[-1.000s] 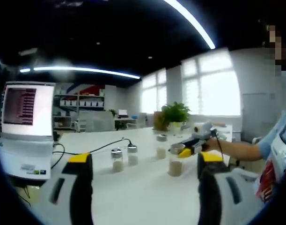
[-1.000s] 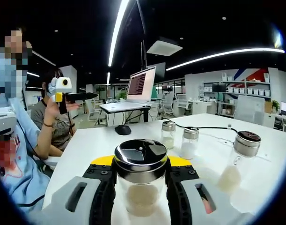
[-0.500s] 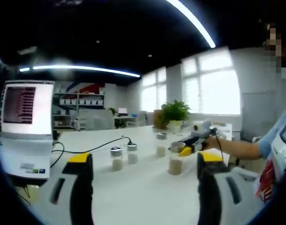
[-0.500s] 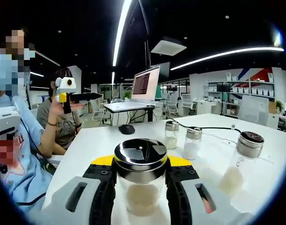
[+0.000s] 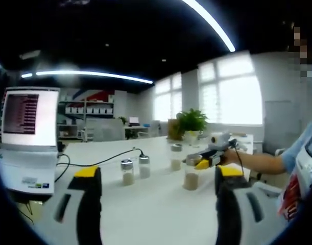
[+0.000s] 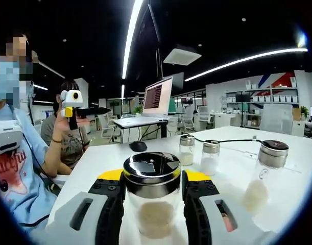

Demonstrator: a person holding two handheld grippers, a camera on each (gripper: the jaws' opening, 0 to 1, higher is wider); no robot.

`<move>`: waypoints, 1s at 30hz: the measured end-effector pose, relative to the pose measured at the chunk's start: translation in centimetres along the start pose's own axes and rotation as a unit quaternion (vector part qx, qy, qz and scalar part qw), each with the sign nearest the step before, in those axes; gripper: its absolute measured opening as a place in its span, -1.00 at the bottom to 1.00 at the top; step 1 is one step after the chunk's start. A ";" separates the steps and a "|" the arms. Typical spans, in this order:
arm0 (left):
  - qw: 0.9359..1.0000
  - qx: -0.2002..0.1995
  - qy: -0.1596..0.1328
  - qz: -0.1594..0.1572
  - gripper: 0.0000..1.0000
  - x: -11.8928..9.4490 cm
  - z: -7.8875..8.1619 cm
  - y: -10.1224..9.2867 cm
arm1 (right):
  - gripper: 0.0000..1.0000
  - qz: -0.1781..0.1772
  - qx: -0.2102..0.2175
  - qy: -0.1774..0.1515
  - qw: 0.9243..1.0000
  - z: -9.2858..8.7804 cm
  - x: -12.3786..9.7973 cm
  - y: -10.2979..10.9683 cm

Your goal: Rotate the seasoning bottle until the label or dispensing opening points toward the visible target arrow and the bottle remains upright within the marked orientation range

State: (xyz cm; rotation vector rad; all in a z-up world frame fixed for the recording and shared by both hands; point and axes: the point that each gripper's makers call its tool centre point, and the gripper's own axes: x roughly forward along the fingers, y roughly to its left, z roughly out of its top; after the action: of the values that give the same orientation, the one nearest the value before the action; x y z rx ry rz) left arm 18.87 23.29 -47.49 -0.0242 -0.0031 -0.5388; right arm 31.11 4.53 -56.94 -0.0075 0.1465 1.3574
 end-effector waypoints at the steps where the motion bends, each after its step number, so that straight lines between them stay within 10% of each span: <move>1: 1.000 0.000 0.000 0.001 0.95 0.0 0.0 0.0 | 0.16 -0.008 0.001 0.001 1.000 0.0 0.0 -0.2; 6: 1.000 0.001 -0.001 -0.001 0.95 0.0 0.0 -0.1 | 0.74 -0.043 0.011 -0.004 0.999 0.4 -0.3 -0.2; 12: 1.000 0.001 0.004 -0.003 0.94 0.2 -0.2 -0.3 | 0.99 -0.100 -0.010 -0.009 0.995 0.8 -0.8 0.1; 19: 1.000 0.001 0.003 -0.003 0.94 0.1 -0.1 -0.3 | 0.99 -0.182 -0.021 0.014 0.983 0.1 -1.5 -0.5; 30: 1.000 0.000 0.007 -0.003 0.94 0.2 -0.3 -0.3 | 0.99 -0.291 -0.003 -0.042 0.956 1.2 -2.2 -0.6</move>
State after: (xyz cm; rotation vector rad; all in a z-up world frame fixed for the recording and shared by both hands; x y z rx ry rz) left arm 18.90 22.88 -47.83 -0.0209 0.0110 -0.5458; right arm 31.38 2.35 -55.58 0.0020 0.0606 0.7668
